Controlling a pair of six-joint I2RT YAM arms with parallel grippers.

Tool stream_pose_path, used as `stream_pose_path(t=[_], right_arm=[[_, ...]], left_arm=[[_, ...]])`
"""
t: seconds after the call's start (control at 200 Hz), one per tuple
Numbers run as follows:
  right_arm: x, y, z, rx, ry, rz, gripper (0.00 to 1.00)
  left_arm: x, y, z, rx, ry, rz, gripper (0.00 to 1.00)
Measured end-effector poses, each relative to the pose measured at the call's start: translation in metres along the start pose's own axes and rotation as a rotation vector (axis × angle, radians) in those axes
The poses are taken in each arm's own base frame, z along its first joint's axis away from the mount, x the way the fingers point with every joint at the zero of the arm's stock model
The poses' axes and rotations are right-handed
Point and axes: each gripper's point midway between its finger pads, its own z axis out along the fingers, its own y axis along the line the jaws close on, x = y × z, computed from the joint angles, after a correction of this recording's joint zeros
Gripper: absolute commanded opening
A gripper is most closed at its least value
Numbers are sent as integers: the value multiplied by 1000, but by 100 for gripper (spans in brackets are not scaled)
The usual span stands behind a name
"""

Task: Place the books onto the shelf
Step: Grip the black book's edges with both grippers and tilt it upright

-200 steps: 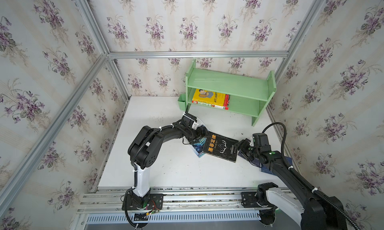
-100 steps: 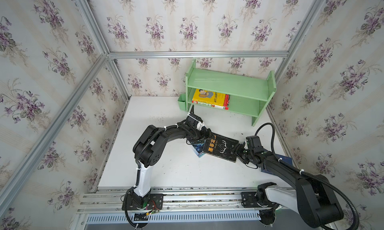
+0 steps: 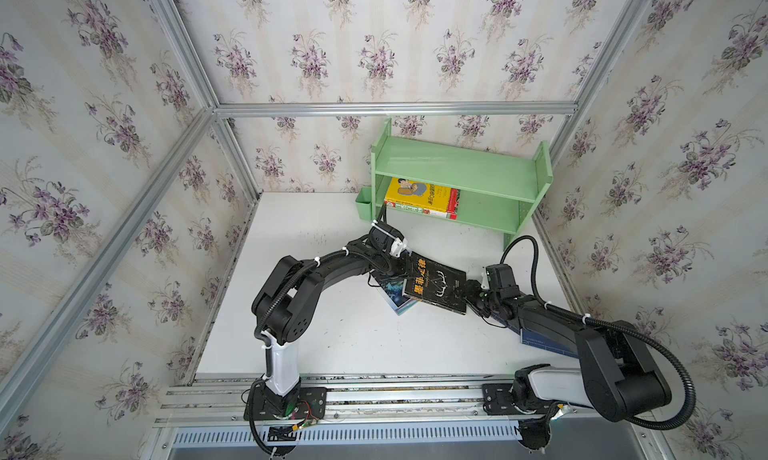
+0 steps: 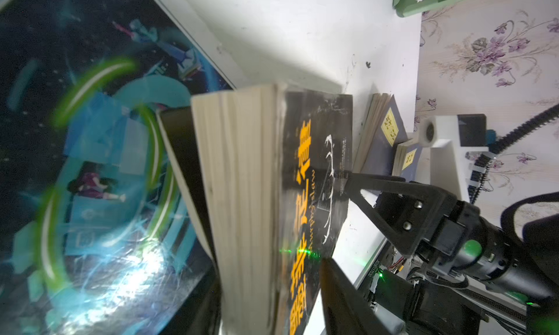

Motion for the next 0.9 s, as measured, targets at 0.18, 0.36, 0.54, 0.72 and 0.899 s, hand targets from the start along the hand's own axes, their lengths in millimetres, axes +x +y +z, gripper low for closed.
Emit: stream_pose_path(t=[0.18, 0.36, 0.54, 0.72, 0.899], right_arm=[[-1, 7, 2, -20, 13, -2, 59], [-1, 13, 3, -42, 31, -3, 64], [-3, 20, 2, -94, 37, 25, 85], [-20, 33, -9, -211, -17, 74, 100], [-41, 68, -27, -406, -49, 98, 100]], left_arm=[[-1, -11, -9, 36, -16, 20, 24], [-6, -25, -20, 80, -41, 40, 14], [-15, -33, -38, 123, -63, 16, 6], [-34, -50, -73, 200, -113, 17, 2], [-50, -58, -110, 291, -141, -16, 2]])
